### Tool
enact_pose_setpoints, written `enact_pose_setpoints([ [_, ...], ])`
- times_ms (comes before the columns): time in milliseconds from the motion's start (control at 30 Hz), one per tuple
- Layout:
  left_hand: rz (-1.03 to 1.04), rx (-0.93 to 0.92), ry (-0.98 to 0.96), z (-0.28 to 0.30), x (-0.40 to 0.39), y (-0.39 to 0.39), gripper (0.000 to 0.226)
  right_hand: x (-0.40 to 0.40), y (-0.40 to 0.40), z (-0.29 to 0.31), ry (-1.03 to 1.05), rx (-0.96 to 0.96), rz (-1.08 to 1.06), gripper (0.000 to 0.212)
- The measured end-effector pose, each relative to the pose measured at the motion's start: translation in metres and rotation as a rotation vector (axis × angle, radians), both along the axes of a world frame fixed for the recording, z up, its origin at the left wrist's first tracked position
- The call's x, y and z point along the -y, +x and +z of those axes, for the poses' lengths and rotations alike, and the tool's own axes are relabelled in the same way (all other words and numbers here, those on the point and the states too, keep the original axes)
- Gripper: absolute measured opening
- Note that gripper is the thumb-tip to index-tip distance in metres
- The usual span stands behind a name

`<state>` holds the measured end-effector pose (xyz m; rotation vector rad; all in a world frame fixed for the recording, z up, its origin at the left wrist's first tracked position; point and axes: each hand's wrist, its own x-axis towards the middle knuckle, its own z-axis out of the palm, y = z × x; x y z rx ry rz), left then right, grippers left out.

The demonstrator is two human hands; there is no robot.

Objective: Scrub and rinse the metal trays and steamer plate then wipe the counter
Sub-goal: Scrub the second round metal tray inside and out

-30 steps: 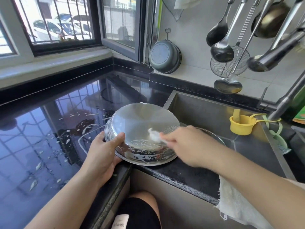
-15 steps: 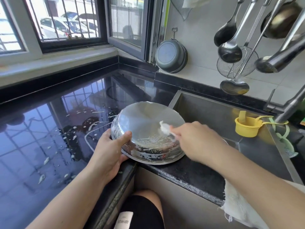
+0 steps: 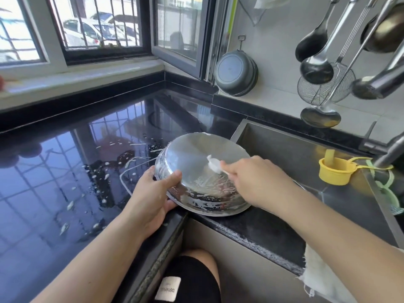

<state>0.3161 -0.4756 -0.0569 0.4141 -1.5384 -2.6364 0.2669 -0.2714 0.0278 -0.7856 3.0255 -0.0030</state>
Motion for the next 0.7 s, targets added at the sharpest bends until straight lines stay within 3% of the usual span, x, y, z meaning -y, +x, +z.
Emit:
enact_pose_setpoints([
  [100,-0.063,-0.023,0.098,0.000,0.009,0.003,0.042,0.012,0.018,-0.006,-0.089,0.084,0.158,0.039],
  [200,-0.099,-0.043,0.172,-0.004,0.017,0.002,0.052,0.013,-0.002,0.001,-0.019,0.029,0.085,0.042],
  [333,-0.120,-0.057,0.162,-0.006,0.018,0.000,0.049,0.025,0.010,-0.007,-0.075,0.049,0.253,0.039],
  [467,-0.107,-0.050,0.195,-0.008,0.016,-0.002,0.049,0.026,-0.025,-0.002,-0.012,-0.008,0.173,0.041],
  [600,-0.115,-0.050,0.222,-0.004,0.014,-0.003,0.052,0.021,-0.005,0.000,-0.018,0.123,0.401,0.037],
  [700,-0.078,-0.055,0.222,-0.005,0.013,-0.005,0.059,0.038,-0.007,0.002,0.029,0.083,0.399,0.040],
])
